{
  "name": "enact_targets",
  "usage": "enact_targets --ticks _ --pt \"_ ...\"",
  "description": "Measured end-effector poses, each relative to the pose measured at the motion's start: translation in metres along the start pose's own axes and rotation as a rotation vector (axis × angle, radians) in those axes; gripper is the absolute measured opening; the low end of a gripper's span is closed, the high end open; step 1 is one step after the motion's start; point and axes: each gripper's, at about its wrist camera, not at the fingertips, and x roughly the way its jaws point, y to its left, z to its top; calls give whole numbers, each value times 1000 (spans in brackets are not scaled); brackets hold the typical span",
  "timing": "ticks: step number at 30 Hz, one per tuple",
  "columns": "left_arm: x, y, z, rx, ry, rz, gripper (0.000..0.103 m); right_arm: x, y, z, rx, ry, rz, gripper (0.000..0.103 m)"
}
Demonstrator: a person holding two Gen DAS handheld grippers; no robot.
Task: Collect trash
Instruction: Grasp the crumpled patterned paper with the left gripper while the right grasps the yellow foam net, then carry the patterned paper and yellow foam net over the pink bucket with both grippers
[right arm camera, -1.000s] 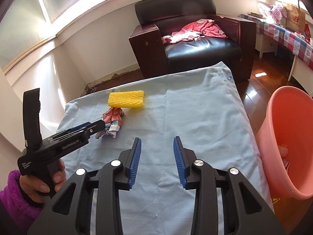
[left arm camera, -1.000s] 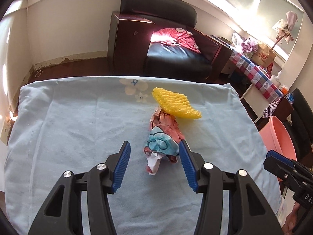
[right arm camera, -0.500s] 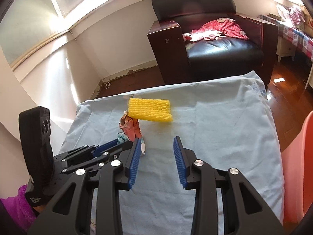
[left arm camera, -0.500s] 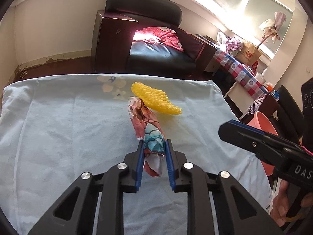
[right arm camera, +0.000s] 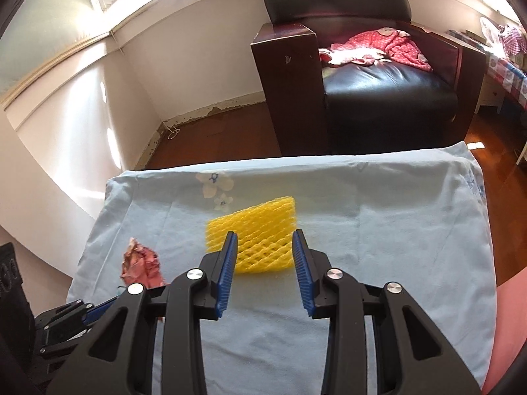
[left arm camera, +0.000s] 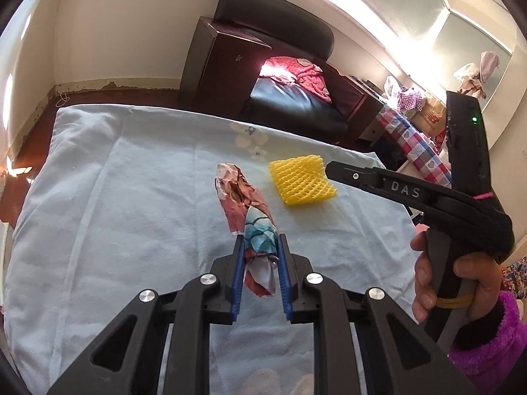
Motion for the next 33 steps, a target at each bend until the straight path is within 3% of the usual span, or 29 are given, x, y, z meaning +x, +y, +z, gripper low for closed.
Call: enact_targets --ticks 7,12,16,25,33 --pt "5 5 -4 -6 11 1 18 24 -7 -6 30 59 3 35" --pt "8 2 -4 9 12 13 18 24 2 -15 -22 39 -10 34" --pt "9 -1 -4 20 11 31 18 17 9 -19 -59 26 -9 5" --pt "10 -12 -3 41 13 68 18 -48 15 -43 -66 -79 13 5" --pt "-2 -40 -8 114 -16 74 18 -113 1 -71 -23 -174 -52 4"
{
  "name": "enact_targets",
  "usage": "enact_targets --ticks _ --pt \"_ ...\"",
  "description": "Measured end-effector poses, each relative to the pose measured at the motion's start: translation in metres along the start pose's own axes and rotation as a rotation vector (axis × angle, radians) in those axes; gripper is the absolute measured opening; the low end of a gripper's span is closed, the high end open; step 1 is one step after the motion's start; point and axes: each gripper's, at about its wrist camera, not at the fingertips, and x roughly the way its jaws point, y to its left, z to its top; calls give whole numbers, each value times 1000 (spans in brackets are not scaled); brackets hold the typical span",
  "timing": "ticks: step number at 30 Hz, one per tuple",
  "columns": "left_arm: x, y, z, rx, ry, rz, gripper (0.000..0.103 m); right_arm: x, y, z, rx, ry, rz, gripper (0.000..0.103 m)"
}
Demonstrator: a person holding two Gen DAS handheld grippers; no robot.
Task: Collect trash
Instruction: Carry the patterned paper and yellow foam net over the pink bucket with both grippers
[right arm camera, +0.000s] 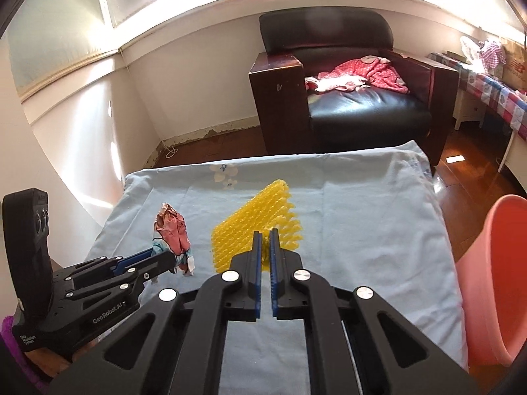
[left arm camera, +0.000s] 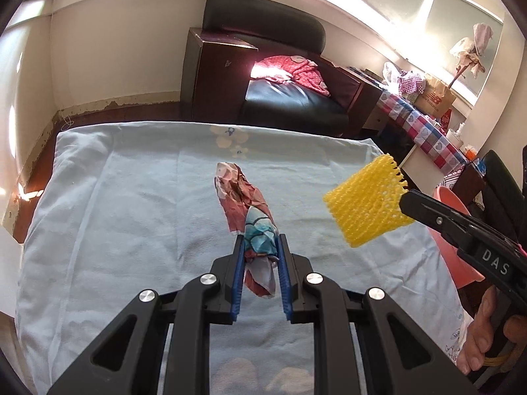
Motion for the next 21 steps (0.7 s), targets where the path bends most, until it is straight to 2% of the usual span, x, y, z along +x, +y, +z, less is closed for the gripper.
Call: enact_targets --ticks 11,21 --pt "-23 -68 10 136 -63 -52 18 -94 -34 -15 41 -166 -147 4" --pt "-43 -150 24 268 -134 -132 18 -147 -78 -32 123 -235 -276 4"
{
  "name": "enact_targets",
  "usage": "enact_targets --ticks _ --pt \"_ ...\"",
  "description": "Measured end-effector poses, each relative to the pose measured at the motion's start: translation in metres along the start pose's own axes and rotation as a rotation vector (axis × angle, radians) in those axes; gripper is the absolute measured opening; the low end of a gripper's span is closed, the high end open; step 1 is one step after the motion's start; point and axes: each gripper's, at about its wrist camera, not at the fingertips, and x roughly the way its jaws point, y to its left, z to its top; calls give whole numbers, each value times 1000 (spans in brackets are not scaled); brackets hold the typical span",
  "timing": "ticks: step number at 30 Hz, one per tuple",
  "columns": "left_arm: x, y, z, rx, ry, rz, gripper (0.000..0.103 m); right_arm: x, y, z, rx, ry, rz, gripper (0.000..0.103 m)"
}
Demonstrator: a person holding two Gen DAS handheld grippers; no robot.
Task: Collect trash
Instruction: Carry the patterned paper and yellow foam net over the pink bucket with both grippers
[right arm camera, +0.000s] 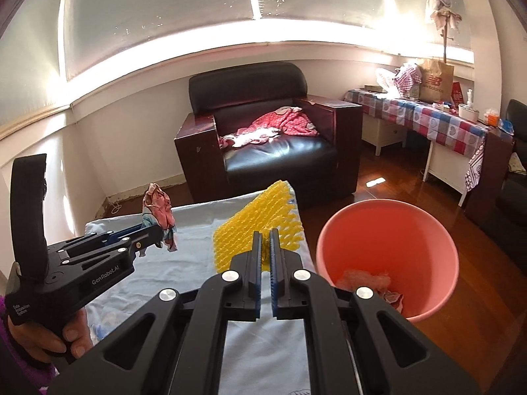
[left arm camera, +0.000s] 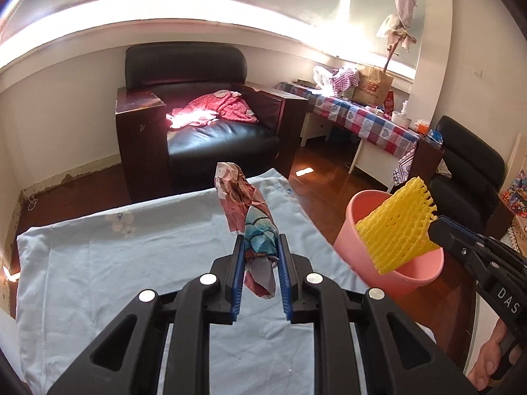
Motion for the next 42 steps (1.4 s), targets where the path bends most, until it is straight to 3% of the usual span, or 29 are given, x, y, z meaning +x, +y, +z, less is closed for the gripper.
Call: enact_targets --ticks 18,34,42 --pt "28 -101 26 144 -20 -94 18 -25 -79 -5 90 -43 -184 4" --pt "81 -153 22 221 30 -173 18 2 -117 -19 106 30 -300 4" --pt "115 -163 17 200 96 -238 18 19 -128 -27 114 80 -332 4"
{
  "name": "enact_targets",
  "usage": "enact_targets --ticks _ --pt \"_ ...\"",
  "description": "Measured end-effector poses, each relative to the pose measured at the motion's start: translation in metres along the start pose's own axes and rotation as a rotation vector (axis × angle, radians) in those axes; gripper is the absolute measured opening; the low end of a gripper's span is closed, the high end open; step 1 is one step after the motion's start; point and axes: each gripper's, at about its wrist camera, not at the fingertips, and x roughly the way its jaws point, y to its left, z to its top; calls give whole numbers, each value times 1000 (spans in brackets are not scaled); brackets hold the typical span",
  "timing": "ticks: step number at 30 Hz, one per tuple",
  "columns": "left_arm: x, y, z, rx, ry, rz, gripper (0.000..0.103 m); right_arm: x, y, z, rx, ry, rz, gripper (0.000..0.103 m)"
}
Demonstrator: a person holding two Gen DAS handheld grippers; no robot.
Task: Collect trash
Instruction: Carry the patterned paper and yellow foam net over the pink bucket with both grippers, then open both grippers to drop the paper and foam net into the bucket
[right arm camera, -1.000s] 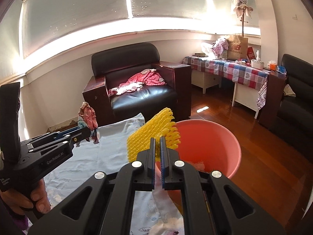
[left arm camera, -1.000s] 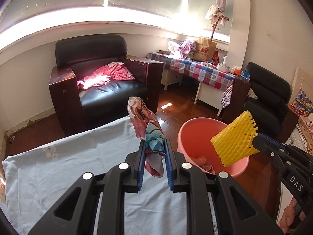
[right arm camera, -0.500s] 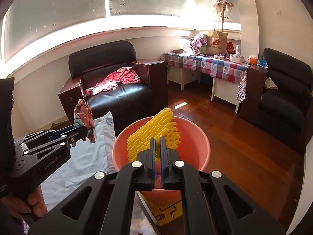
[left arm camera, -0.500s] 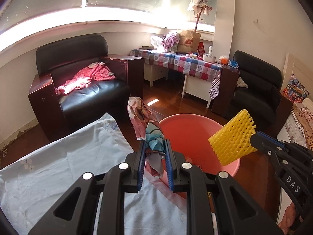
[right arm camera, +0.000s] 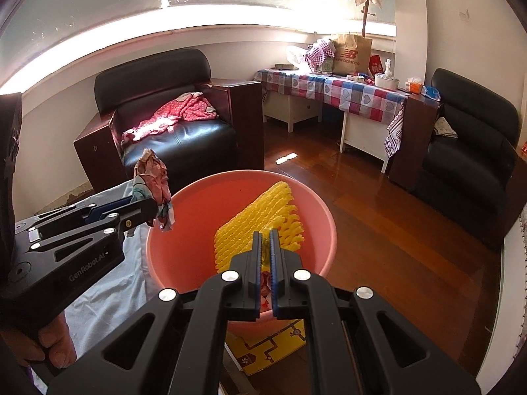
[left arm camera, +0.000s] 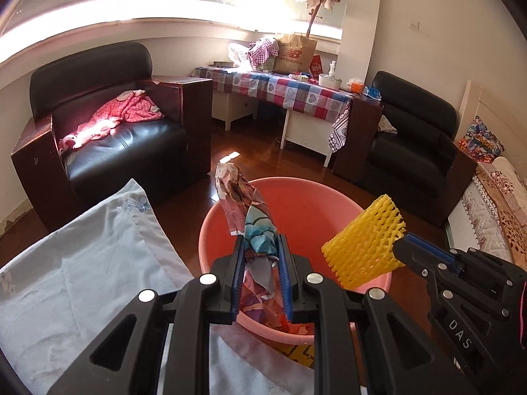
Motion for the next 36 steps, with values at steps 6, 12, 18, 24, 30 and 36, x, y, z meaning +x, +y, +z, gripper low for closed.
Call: enact_targets --ticks 6,12,18,24,30,36 --pt "20 9 -7 -37 60 -23 18 12 0 -2 -12 30 -14 4" --pt "31 12 -12 -36 94 -19 19 22 2 -3 -23 52 -19 5" --pt "33 11 -15 -49 101 -19 37 24 5 -4 -35 49 -7 5" --pt "29 12 -15 -60 91 -10 50 26 3 -4 -33 54 -3 5" --pt "21 9 -15 -52 69 -5 54 30 3 -5 -38 58 -1 5" --pt "15 2 -17 -14 51 16 55 33 5 -5 -45 59 -2 5"
